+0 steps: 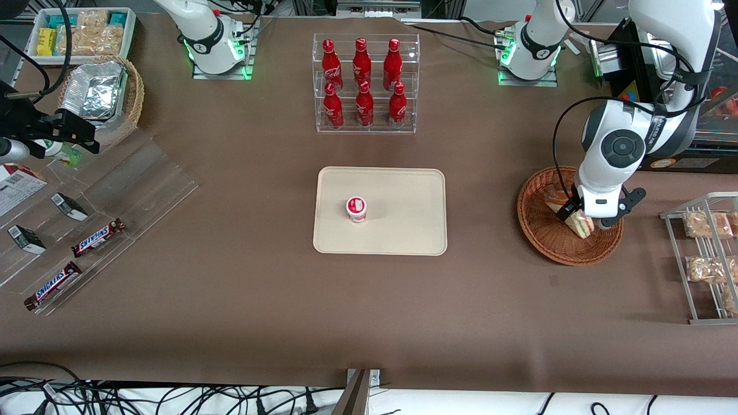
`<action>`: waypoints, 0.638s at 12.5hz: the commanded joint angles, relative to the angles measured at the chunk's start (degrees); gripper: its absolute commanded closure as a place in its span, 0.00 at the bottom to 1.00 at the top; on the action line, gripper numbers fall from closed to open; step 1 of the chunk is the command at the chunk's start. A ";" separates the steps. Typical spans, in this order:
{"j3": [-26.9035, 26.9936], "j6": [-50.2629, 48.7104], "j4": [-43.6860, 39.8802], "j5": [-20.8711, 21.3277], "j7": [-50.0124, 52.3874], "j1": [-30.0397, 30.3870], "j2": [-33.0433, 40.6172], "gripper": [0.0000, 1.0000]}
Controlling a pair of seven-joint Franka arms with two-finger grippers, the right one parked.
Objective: Place sandwich from basket to tray
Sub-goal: 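Lower the left gripper and close it on the sandwich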
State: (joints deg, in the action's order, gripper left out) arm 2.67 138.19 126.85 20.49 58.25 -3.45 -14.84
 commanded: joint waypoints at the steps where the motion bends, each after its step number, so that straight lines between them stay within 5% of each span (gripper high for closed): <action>1: -1.43 0.58 0.85 1.92 3.87 -0.15 0.51 0.00; 4: -1.96 0.58 0.76 1.92 4.94 -0.15 0.07 0.01; 5: -1.96 0.67 0.76 1.92 4.94 -0.15 -0.19 0.12; 8: -1.96 1.02 0.85 4.72 4.24 -0.07 -0.19 0.14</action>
State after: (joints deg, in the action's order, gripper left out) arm 0.76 138.40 127.20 21.76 61.61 -3.63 -15.20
